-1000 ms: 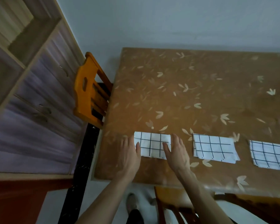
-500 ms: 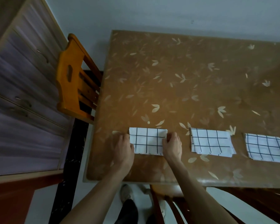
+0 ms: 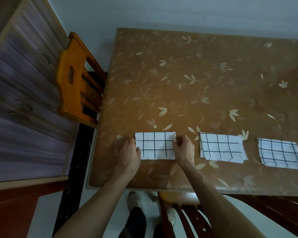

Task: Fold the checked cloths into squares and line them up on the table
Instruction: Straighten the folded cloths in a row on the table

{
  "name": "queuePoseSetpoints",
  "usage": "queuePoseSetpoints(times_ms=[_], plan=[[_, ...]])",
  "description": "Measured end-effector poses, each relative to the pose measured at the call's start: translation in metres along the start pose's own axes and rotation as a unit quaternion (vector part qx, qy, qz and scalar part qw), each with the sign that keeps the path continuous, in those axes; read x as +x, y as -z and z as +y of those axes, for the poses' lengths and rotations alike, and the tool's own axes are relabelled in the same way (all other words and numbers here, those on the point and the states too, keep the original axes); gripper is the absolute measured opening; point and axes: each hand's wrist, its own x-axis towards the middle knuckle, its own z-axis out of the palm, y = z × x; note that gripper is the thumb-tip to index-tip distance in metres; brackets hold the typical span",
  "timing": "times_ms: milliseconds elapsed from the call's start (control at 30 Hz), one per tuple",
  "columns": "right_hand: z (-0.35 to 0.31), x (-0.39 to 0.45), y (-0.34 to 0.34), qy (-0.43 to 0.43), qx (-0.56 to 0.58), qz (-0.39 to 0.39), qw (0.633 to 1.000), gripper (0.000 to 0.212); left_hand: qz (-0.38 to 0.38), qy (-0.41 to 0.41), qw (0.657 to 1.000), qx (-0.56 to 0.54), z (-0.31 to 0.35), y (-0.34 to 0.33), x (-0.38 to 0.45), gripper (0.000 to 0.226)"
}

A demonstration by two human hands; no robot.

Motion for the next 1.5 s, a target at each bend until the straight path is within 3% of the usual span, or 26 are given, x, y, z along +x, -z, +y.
queuePoseSetpoints(times_ms=[400, 567, 667, 800, 900, 1100, 1333, 1500], plan=[[0.004, -0.006, 0.008, -0.002, 0.012, -0.021, 1.000, 0.017, -0.004, -0.012, 1.000, 0.014, -0.001, -0.004, 0.002, 0.033], [0.007, -0.009, 0.007, -0.003, 0.004, -0.024, 1.000, 0.021, 0.020, -0.075, 0.990, 0.122, -0.004, -0.007, 0.000, 0.070], [0.010, -0.018, 0.009, 0.058, -0.131, -0.018, 0.990, 0.029, 0.000, -0.146, 0.976, 0.164, -0.009, -0.013, 0.001, 0.065], [0.012, -0.031, 0.010, 0.171, -0.241, -0.052, 0.954, 0.050, -0.031, -0.157, 0.969, 0.186, -0.010, -0.015, -0.001, 0.066], [0.012, -0.036, 0.009, 0.167, -0.239, -0.085, 0.953, 0.054, -0.036, -0.161, 0.968, 0.188, -0.007, -0.010, -0.005, 0.067], [0.017, -0.047, 0.041, 0.158, -0.220, -0.040, 0.962, 0.055, -0.003, -0.195, 0.972, 0.132, 0.017, -0.002, -0.014, 0.057], [0.049, -0.035, 0.115, 0.142, -0.229, 0.017, 0.963, 0.064, 0.055, -0.259, 0.962, 0.068, 0.091, -0.019, -0.035, 0.045], [0.090, -0.010, 0.161, 0.136, -0.218, 0.013, 0.966, 0.060, 0.052, -0.229, 0.970, 0.062, 0.149, -0.042, -0.058, 0.041]])
